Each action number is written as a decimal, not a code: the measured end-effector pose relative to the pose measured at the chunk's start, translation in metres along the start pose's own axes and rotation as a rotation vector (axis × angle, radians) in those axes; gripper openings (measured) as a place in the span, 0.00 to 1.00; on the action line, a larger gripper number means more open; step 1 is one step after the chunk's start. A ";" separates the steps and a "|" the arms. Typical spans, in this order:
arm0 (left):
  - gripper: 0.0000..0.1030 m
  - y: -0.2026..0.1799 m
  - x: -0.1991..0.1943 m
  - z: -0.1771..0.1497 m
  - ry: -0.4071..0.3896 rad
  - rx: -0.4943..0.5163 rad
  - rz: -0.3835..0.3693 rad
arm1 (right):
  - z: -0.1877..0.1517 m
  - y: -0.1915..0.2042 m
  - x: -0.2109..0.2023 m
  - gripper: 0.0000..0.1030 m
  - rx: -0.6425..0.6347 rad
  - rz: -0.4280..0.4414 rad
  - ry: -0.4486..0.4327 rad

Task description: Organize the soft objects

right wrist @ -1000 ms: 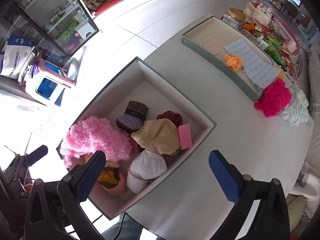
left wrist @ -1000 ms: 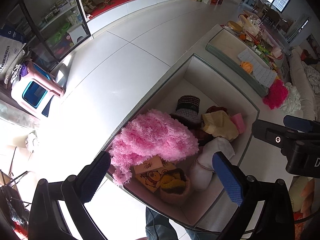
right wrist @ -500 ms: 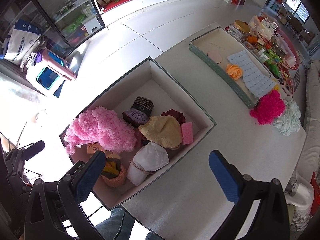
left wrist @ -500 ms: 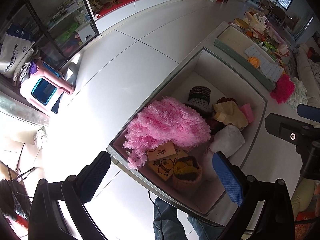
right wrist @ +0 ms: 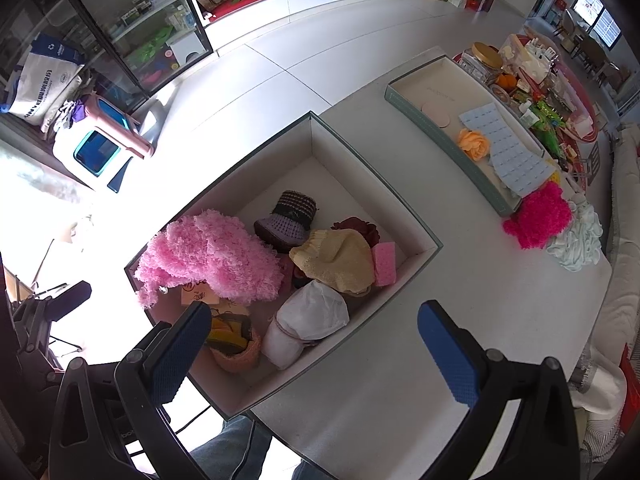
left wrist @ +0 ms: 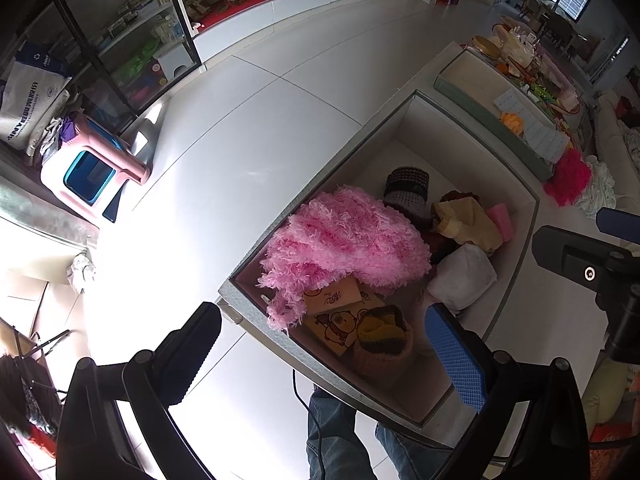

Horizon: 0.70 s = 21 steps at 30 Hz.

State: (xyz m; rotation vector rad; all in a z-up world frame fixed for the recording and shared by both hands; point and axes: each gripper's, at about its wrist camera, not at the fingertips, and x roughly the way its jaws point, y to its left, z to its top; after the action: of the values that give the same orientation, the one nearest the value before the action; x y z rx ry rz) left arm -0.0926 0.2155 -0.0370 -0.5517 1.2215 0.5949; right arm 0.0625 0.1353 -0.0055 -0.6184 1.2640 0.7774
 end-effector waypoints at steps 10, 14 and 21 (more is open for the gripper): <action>0.99 0.003 0.002 -0.004 0.010 -0.004 0.009 | -0.001 0.005 0.001 1.00 -0.005 0.000 0.004; 0.99 0.005 0.002 -0.005 0.007 -0.011 0.013 | -0.002 0.005 0.001 1.00 -0.007 -0.001 0.005; 0.99 0.006 0.002 -0.005 0.009 -0.012 0.020 | -0.002 0.006 0.000 1.00 -0.009 -0.002 0.004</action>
State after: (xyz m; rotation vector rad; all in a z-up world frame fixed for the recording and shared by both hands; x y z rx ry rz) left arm -0.0999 0.2167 -0.0407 -0.5532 1.2335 0.6183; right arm 0.0569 0.1372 -0.0063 -0.6288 1.2642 0.7802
